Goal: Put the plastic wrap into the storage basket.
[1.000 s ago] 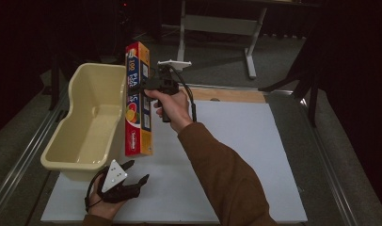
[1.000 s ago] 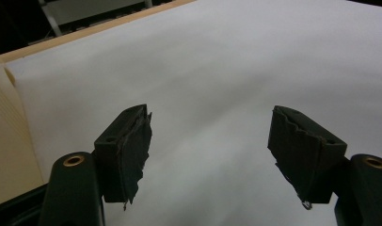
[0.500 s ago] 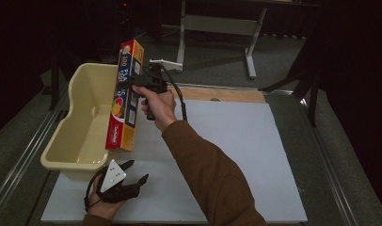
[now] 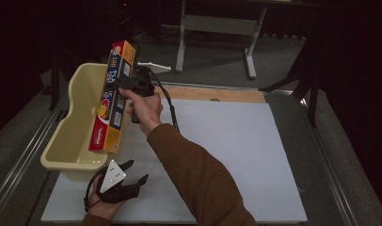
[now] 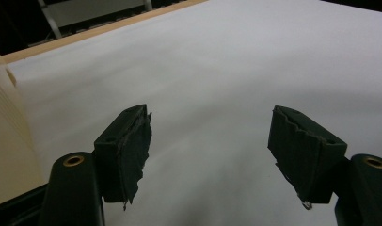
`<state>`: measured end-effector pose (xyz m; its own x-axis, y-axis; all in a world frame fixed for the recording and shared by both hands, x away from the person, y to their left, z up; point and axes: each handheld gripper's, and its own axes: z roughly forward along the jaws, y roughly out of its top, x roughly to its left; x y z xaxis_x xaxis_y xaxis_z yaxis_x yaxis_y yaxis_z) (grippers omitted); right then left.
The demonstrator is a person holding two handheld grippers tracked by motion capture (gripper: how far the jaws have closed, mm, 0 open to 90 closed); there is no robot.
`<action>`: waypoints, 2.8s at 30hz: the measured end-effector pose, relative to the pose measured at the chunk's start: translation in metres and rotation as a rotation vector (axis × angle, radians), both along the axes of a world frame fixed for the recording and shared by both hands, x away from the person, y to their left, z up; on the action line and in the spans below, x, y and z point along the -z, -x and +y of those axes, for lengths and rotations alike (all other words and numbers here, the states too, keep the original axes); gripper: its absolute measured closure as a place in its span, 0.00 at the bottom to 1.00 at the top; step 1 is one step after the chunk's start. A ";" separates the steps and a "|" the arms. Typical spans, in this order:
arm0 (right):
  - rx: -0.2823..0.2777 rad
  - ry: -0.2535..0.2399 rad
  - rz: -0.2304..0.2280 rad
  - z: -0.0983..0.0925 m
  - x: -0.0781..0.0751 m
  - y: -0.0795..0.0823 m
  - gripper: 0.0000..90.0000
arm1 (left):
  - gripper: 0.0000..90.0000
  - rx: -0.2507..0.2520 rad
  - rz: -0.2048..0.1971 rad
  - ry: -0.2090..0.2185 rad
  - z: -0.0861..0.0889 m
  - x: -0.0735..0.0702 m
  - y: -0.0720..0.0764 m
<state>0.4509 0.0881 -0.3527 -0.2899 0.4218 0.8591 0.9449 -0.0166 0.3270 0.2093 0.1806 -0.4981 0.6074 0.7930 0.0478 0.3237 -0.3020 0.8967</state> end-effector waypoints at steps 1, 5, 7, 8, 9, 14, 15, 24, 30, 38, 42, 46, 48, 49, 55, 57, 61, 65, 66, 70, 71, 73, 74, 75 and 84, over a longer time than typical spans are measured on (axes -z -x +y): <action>0.004 -0.001 0.003 0.003 0.001 0.001 0.43 | 0.33 0.001 0.000 0.000 0.000 0.000 0.000; 0.004 -0.010 0.009 0.014 0.005 0.001 0.43 | 0.33 -0.001 0.000 0.008 0.002 0.000 0.000; -0.001 -0.016 0.017 0.017 0.008 0.000 0.43 | 0.33 -0.003 0.002 0.011 0.002 0.000 0.000; -0.002 -0.012 0.019 0.019 0.010 0.000 0.43 | 0.33 -0.004 0.002 0.011 0.002 0.000 0.000; 0.001 -0.007 0.021 0.020 0.012 -0.001 0.43 | 0.33 -0.004 0.003 0.012 0.003 0.000 0.000; 0.007 -0.003 0.046 0.026 0.021 -0.005 0.43 | 0.33 -0.009 0.011 0.012 0.003 0.001 -0.003; 0.011 -0.002 0.048 0.028 0.023 -0.006 0.43 | 0.33 -0.012 0.014 0.012 0.004 0.001 -0.004; 0.024 0.000 0.069 0.035 0.031 -0.011 0.43 | 0.33 -0.008 0.013 0.015 0.004 0.002 -0.004; 0.033 0.005 0.068 0.037 0.033 -0.014 0.43 | 0.34 -0.008 0.012 0.015 0.005 0.002 -0.004; 0.015 0.056 0.032 0.045 0.038 -0.006 0.43 | 0.34 -0.012 0.011 0.016 0.005 0.002 -0.005; -0.016 0.070 0.037 0.052 0.042 0.003 0.43 | 0.34 -0.014 0.011 0.015 0.005 0.001 -0.005; -0.010 0.068 0.068 0.057 0.049 0.008 0.43 | 0.34 -0.015 0.010 0.017 0.005 0.001 -0.004; 0.004 0.081 0.088 0.055 0.052 0.007 0.43 | 0.35 -0.015 0.009 0.018 0.005 0.001 -0.004; 0.012 0.091 0.094 0.054 0.055 0.007 0.43 | 0.35 -0.013 0.011 0.016 0.005 0.001 -0.004; 0.023 0.123 0.142 0.054 0.059 0.003 0.42 | 0.35 -0.014 0.012 0.016 0.005 0.001 -0.005; 0.024 0.123 0.152 0.054 0.059 0.003 0.42 | 0.35 -0.013 0.011 0.018 0.005 0.001 -0.005; 0.026 0.132 0.167 0.054 0.060 0.002 0.42 | 0.35 -0.014 0.011 0.018 0.005 0.001 -0.005; 0.031 0.152 0.170 0.055 0.061 0.002 0.41 | 0.35 -0.015 0.013 0.018 0.005 0.001 -0.004; 0.031 0.158 0.177 0.055 0.061 0.002 0.41 | 0.35 -0.015 0.013 0.018 0.005 0.001 -0.005; 0.032 0.175 0.176 0.056 0.060 0.002 0.41 | 0.35 -0.015 0.014 0.015 0.005 0.002 -0.005; 0.029 0.180 0.174 0.056 0.060 0.002 0.41 | 0.35 -0.016 0.015 0.014 0.005 0.002 -0.005; 0.020 0.190 0.168 0.057 0.059 0.003 0.40 | 0.35 -0.017 0.015 0.015 0.005 0.002 -0.005; 0.017 0.198 0.163 0.057 0.058 0.003 0.40 | 0.35 -0.017 0.015 0.014 0.005 0.002 -0.005; 0.017 0.205 0.153 0.057 0.057 0.003 0.40 | 0.35 -0.018 0.015 0.013 0.005 0.002 -0.005; 0.011 0.239 0.131 0.057 0.053 0.007 0.39 | 0.35 -0.023 0.015 0.013 0.004 0.002 -0.005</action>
<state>0.4442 0.1446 -0.4053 -0.1766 0.6200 0.7645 0.9797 0.0356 0.1974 0.2143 0.1849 -0.5001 0.5899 0.8070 0.0284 0.3439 -0.2829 0.8954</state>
